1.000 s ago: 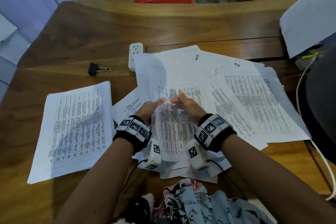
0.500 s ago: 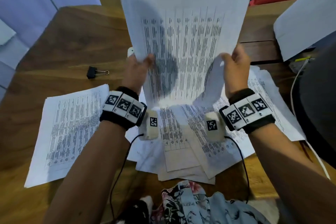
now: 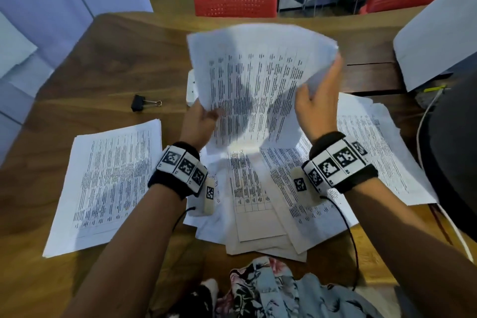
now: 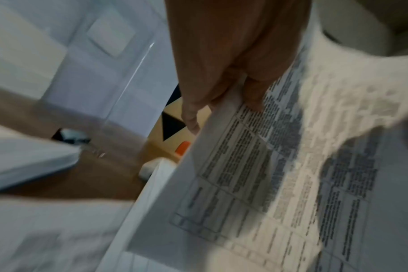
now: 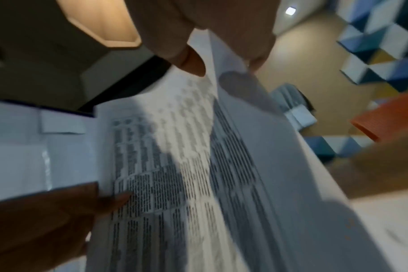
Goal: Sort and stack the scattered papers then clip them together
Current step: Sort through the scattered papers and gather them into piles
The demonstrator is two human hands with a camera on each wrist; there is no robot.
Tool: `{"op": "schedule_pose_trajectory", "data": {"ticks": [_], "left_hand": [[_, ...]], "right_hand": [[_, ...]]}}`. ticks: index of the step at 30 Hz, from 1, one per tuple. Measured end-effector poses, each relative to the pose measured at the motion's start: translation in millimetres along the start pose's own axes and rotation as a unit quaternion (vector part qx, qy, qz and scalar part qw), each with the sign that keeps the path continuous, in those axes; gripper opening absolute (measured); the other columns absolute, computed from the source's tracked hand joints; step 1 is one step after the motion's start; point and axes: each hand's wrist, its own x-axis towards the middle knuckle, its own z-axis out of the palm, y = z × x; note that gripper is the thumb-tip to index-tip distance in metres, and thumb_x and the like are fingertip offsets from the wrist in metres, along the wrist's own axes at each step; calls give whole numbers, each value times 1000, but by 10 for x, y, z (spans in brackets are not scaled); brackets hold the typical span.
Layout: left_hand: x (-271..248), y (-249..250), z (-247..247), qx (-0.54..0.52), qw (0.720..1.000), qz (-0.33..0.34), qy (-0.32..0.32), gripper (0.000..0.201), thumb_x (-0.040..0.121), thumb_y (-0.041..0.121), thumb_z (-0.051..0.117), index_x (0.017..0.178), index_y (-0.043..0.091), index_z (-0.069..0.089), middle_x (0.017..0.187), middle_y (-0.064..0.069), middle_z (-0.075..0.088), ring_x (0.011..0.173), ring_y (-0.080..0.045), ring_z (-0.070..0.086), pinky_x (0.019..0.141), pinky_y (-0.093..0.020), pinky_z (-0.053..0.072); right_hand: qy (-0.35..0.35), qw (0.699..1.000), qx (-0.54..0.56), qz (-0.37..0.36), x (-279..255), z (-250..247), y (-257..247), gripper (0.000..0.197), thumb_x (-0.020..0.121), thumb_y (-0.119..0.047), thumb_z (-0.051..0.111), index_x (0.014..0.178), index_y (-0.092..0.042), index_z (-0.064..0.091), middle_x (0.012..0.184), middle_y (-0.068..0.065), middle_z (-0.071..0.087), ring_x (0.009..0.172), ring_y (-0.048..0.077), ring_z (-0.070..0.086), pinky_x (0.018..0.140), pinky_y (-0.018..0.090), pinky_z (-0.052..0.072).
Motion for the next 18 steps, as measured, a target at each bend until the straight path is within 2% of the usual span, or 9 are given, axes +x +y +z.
{"op": "schedule_pose_trajectory", "data": {"ticks": [2,3,4,6,9,12,14,16,18], "left_hand": [[85,133,6,107,992,65,35,32,96,4,45,127,-2,47,99,-9,59,88,-18,54,58,-8,45],[128,214,9,156,982,92,61,30,96,5,45,124,-4,48,94,-13,60,81,-22,55,60,-17,50],[157,299,21,196,971,112,83,27,96,7,45,120,-5,50,93,-18,63,79,-26,57,67,-31,53],[171,444,61,261,946,156,112,24,94,10,45,113,-3,55,94,-23,67,84,-34,64,77,-42,52],[140,548,75,313,909,234,144,30,84,1,50,112,6,59,89,-16,70,87,-34,65,86,-43,46],[95,533,25,376,888,201,170,32,91,8,49,121,13,55,119,-6,62,121,-23,50,110,-47,23],[44,483,-49,357,895,160,214,37,93,25,50,129,15,50,145,-4,42,140,-23,28,115,-49,13],[47,358,-152,265,916,95,287,73,79,54,59,136,14,40,156,-13,16,146,-32,9,115,-50,8],[28,253,-280,158,933,-17,322,123,54,79,51,147,5,19,156,-25,2,145,-37,2,116,-47,6]], "right_hand": [[22,990,-86,-112,95,51,-200,73,71,10,43,140,10,19,146,24,27,136,20,21,117,30,7],[21,976,-145,-160,148,99,-282,75,72,11,46,142,7,19,149,26,24,137,23,16,116,42,1],[6,954,-212,-210,206,148,-323,79,73,10,53,143,3,18,150,24,23,137,25,12,113,48,-9],[-46,889,-338,-306,302,228,-313,90,67,4,69,142,-8,21,150,18,29,138,30,15,108,54,-20],[-82,818,-446,-353,392,224,-351,68,55,-6,77,117,-18,53,129,8,58,130,36,43,95,74,6],[-133,850,-396,-321,408,162,-451,22,73,-6,63,90,-20,66,93,0,70,116,31,57,99,74,6],[-203,880,-349,-249,378,152,-444,19,82,-3,54,91,-16,66,86,1,65,103,27,59,108,56,13],[-204,922,-281,-174,346,163,-396,17,85,-2,49,84,-10,64,78,1,56,87,27,59,99,40,31],[-165,964,-186,-100,309,170,-358,17,89,-6,50,80,-6,64,73,1,53,73,22,54,81,35,46]]}}
